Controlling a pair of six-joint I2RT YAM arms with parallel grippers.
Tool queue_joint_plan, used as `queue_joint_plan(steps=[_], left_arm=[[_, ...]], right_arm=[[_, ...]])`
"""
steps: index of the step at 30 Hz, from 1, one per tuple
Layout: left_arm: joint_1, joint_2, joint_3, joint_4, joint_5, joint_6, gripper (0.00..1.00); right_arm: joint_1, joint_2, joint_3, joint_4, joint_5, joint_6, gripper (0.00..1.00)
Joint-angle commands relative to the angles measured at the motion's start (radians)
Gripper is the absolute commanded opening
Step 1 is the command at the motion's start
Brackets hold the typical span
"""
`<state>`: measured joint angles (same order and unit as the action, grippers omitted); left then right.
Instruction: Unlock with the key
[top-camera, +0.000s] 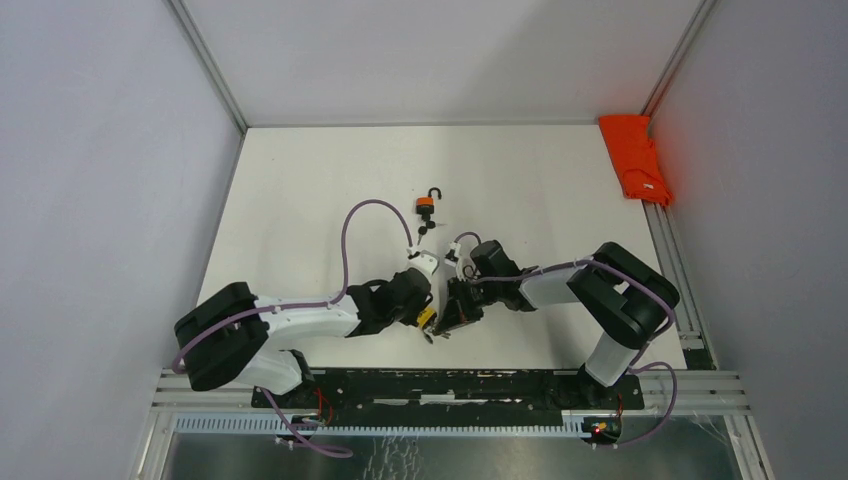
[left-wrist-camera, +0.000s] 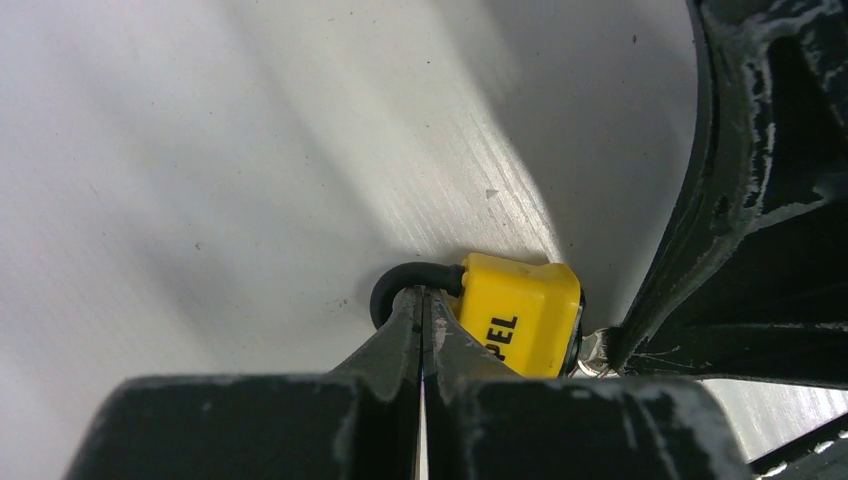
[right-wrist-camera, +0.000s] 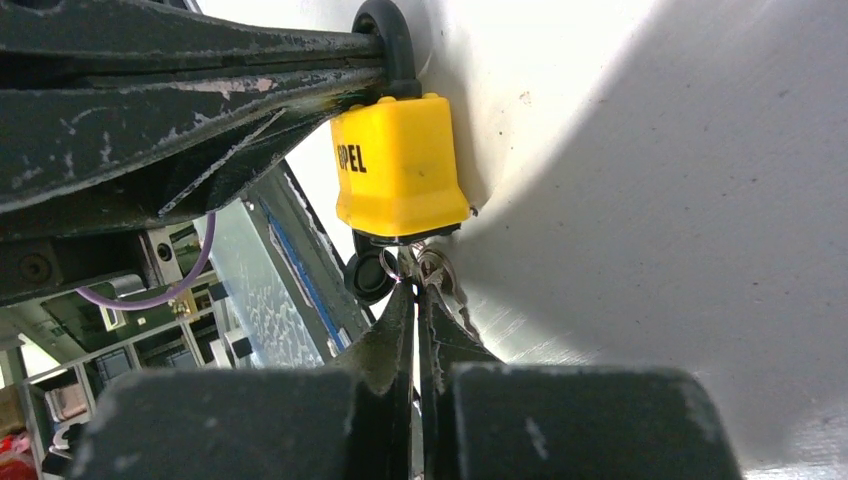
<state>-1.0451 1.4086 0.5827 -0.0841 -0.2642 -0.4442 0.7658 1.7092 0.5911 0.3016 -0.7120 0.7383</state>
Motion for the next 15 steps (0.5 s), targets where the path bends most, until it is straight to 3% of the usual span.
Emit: queue_joint_plan(steps=[1, 15], left_arm=[[-0.148, 0.083, -0.01, 0.361, 0.427, -0.166, 0.02], [-0.186, 0.069, -0.008, 0.347, 0.405, -0.163, 0.02]], right_arm=[[0.049, 0.041, 0.158, 0.31, 0.198, -0.021, 0.0], [0.032, 0.062, 0.231, 0.282, 0.217, -0.005, 0.0]])
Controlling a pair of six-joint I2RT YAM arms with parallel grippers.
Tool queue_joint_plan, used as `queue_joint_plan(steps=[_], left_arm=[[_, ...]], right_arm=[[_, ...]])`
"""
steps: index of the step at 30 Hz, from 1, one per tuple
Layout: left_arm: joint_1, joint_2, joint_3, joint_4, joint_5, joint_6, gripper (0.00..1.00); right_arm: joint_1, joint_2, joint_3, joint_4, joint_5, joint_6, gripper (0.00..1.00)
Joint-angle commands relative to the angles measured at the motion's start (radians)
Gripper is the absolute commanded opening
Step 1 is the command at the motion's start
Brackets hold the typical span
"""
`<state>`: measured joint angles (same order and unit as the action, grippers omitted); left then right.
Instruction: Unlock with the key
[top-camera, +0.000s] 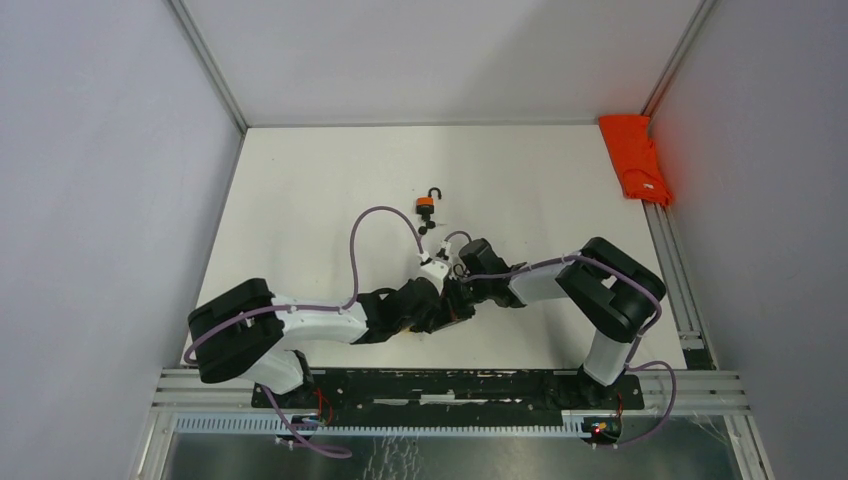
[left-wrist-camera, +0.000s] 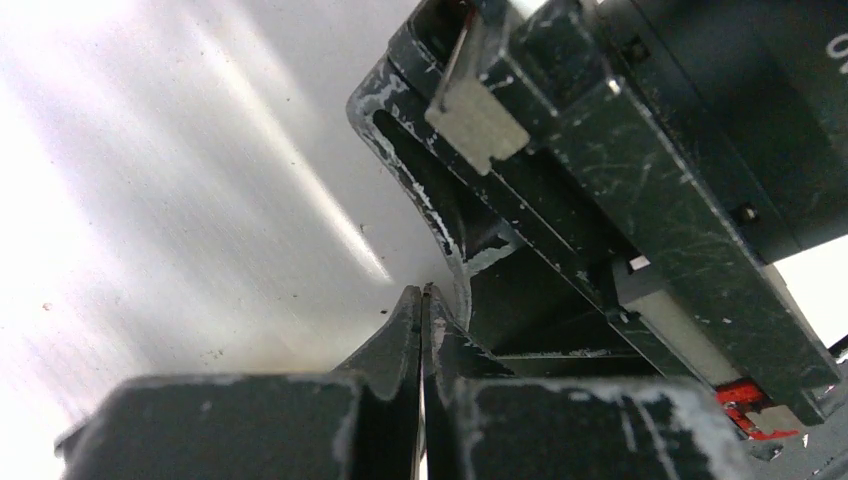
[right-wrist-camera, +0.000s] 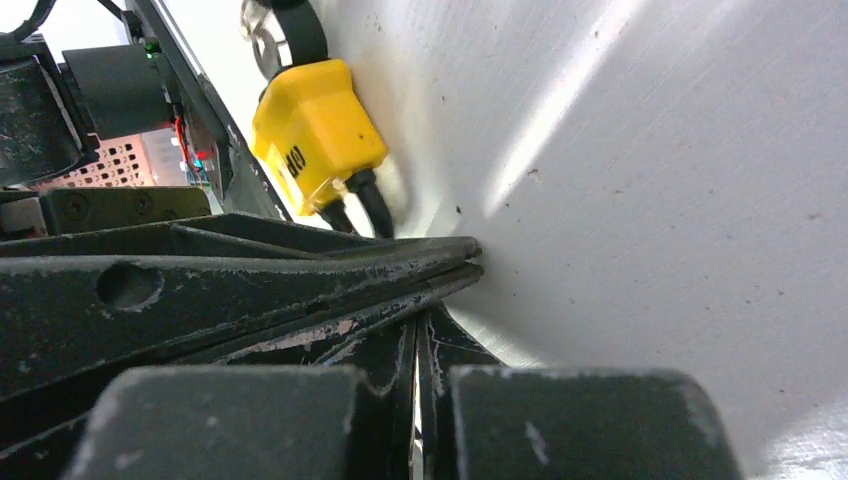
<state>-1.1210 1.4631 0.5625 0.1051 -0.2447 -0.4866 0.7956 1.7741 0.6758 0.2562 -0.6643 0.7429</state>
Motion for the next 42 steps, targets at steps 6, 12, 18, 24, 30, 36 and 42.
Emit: queue_joint_plan(steps=[6, 12, 18, 24, 30, 36, 42], left_arm=[[-0.11, -0.021, 0.02, 0.086, 0.297, -0.11, 0.02], [-0.108, -0.102, 0.14, -0.226, -0.051, -0.148, 0.02], [-0.066, -0.266, 0.196, -0.508, -0.349, -0.283, 0.02], [0.096, -0.427, 0.055, -0.617, -0.333, -0.368, 0.02], [0.199, -0.681, -0.014, -0.659, -0.325, -0.393, 0.02], [0.21, -0.78, 0.033, -0.769, -0.407, -0.367, 0.02], [0.211, -0.804, 0.027, -0.77, -0.399, -0.362, 0.02]], right_arm=[[-0.004, -0.025, 0.103, 0.32, 0.175, -0.034, 0.0], [-0.027, -0.114, 0.043, 0.277, 0.212, -0.093, 0.07], [-0.019, -0.214, 0.061, 0.057, 0.303, -0.251, 0.15], [0.121, -0.236, 0.13, -0.118, 0.408, -0.324, 0.02], [0.242, -0.171, 0.172, -0.131, 0.414, -0.298, 0.0], [0.334, -0.083, 0.257, -0.222, 0.433, -0.334, 0.0], [0.356, 0.016, 0.3, -0.286, 0.53, -0.328, 0.0]])
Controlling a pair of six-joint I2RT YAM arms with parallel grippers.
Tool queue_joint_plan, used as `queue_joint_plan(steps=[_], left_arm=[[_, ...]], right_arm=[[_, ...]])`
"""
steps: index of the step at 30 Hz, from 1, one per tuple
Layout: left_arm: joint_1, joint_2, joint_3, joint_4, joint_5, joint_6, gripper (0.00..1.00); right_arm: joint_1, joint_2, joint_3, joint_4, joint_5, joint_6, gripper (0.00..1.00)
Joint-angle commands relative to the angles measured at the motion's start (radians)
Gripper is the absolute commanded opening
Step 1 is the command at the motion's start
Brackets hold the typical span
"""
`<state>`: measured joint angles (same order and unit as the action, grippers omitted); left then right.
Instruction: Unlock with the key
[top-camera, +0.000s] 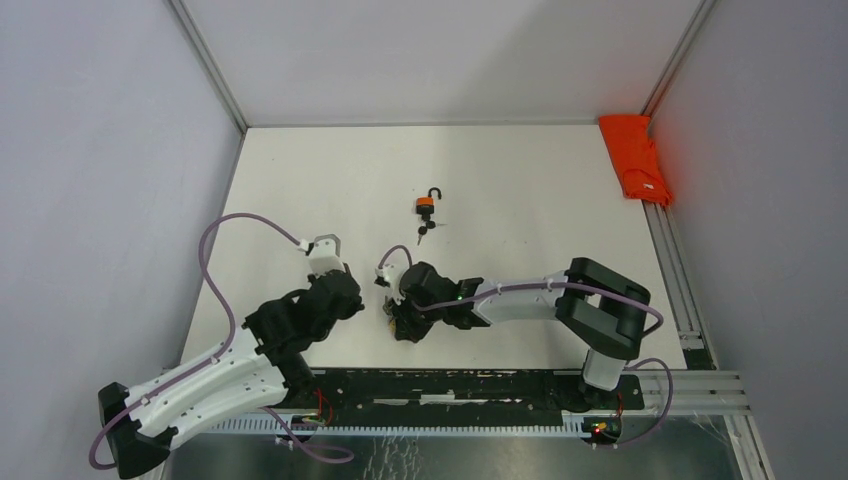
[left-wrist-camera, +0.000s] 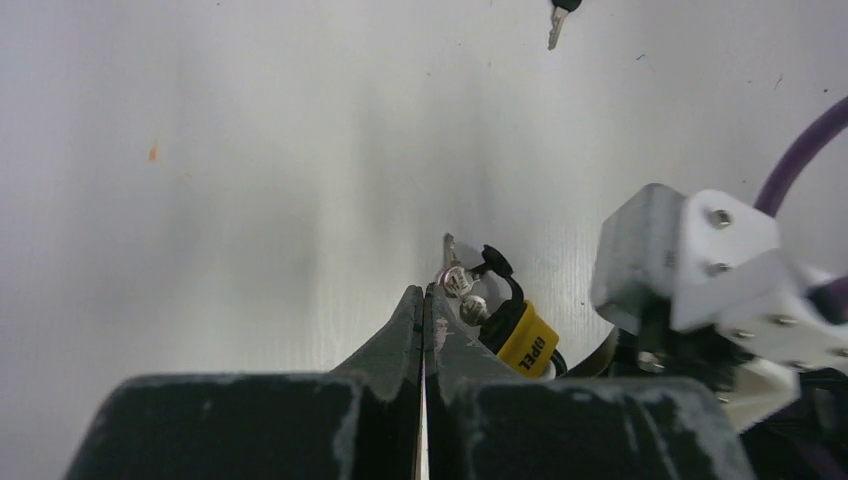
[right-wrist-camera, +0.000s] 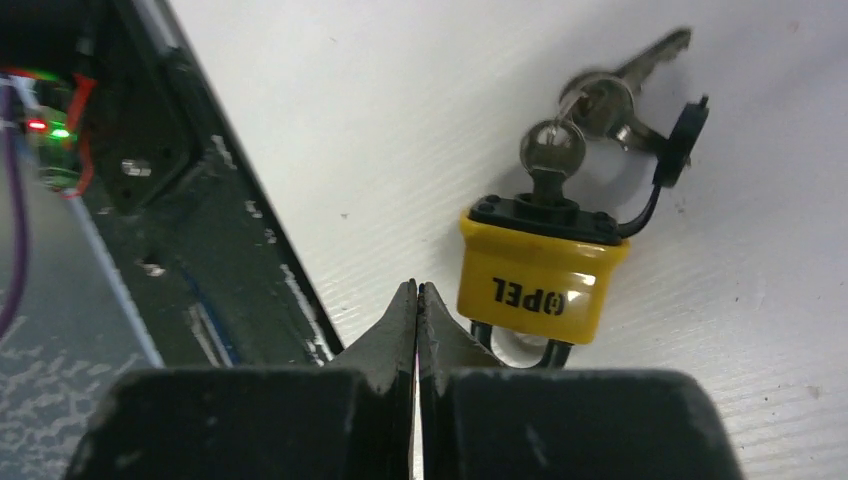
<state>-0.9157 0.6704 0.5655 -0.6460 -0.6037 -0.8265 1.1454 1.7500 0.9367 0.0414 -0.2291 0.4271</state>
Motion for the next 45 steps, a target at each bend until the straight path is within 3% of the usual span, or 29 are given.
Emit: queue_joint_plan(steps=[1, 8, 22, 28, 36, 45], left_arm=[[0.005, -0.015, 0.024, -0.022, -0.037, -0.022, 0.02], [0.005, -0.055, 0.011, -0.006, -0.028, -0.009, 0.02], [0.006, 0.113, -0.007, 0.166, 0.057, 0.043, 0.02], [0.028, 0.244, -0.051, 0.253, 0.085, 0.054, 0.02], [0.125, 0.341, -0.165, 0.425, 0.245, 0.051, 0.02], [0.134, 0.448, -0.196, 0.575, 0.341, 0.077, 0.02]], right_arm=[[0.007, 0.045, 0.046, -0.092, 0.122, -0.017, 0.0], [-0.019, 0.011, 0.027, -0.205, 0.287, -0.06, 0.0], [-0.173, 0.026, 0.101, -0.229, 0.271, -0.174, 0.0], [-0.155, -0.085, -0.042, -0.122, 0.145, -0.063, 0.0], [-0.085, -0.129, -0.138, 0.032, 0.041, 0.056, 0.0], [-0.087, -0.179, -0.18, 0.03, 0.1, 0.102, 0.0]])
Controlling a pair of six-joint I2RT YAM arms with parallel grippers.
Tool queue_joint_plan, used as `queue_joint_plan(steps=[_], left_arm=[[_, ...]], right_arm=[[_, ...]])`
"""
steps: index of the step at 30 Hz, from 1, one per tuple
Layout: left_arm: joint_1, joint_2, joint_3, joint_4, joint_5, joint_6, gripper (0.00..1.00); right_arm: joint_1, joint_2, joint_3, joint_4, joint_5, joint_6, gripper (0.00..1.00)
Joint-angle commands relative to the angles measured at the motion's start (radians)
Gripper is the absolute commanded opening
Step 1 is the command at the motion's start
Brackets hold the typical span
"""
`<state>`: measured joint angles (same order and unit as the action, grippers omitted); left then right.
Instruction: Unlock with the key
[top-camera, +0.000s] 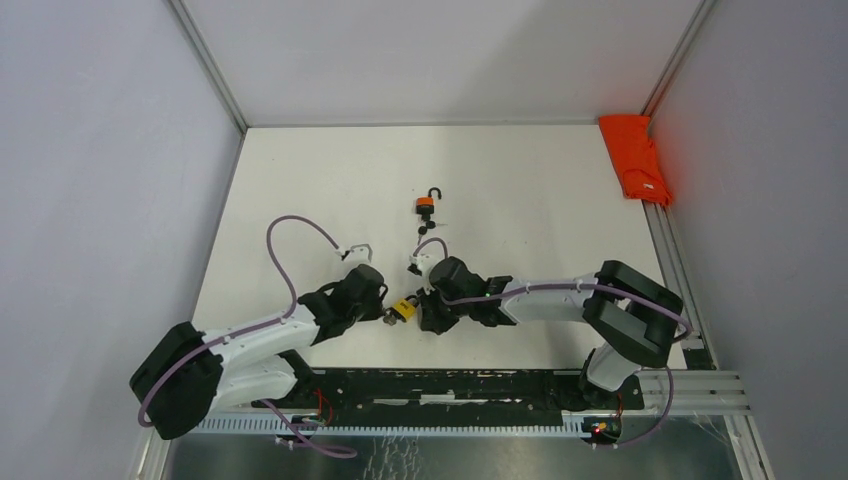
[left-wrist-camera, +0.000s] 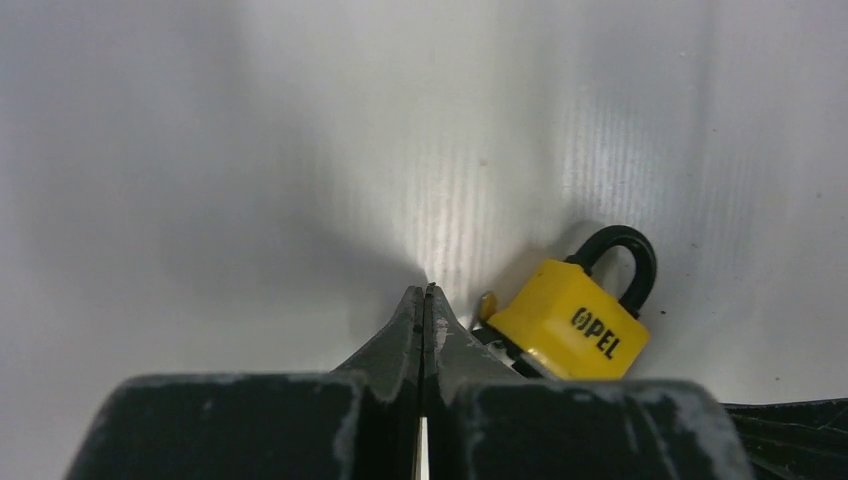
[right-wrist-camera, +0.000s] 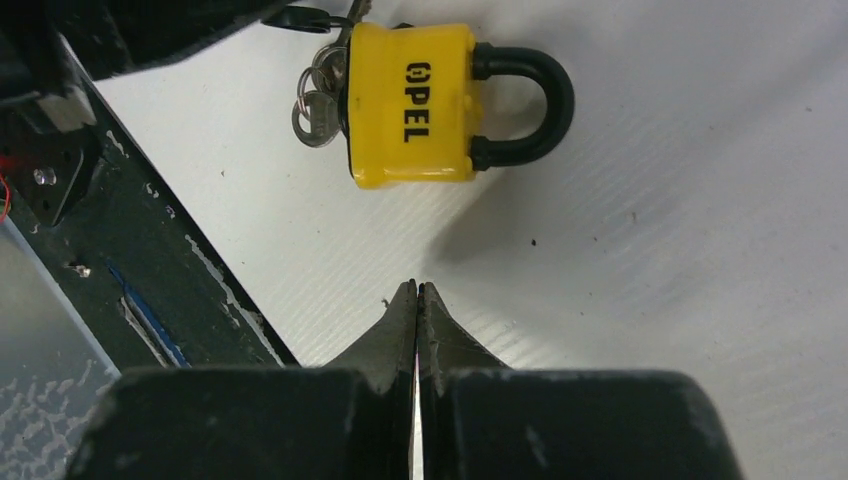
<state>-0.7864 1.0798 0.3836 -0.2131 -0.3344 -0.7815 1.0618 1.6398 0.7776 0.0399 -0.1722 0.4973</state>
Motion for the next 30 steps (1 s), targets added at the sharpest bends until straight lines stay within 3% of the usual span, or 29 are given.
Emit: queue_joint_plan(steps=[1, 5, 11, 19, 30], left_arm=[[0.005, 0.05, -0.024, 0.175, 0.095, 0.027, 0.02], [0.003, 0.087, -0.042, 0.275, 0.191, -0.018, 0.02], [-0.016, 0.068, -0.028, 0.277, 0.256, -0.057, 0.02], [-0.107, 0.004, 0.046, 0.124, 0.233, -0.083, 0.02], [-0.227, -0.013, 0.072, 0.043, 0.179, -0.127, 0.02]], right_arm=[[-0.003, -0.084, -0.024, 0.02, 0.062, 0.028, 0.0], [-0.013, -0.145, -0.034, -0.059, 0.165, -0.002, 0.0], [-0.064, -0.216, -0.049, -0.133, 0.253, -0.048, 0.06], [-0.079, -0.263, -0.084, -0.135, 0.239, -0.079, 0.08], [-0.048, -0.341, -0.16, -0.134, 0.258, -0.086, 0.11]])
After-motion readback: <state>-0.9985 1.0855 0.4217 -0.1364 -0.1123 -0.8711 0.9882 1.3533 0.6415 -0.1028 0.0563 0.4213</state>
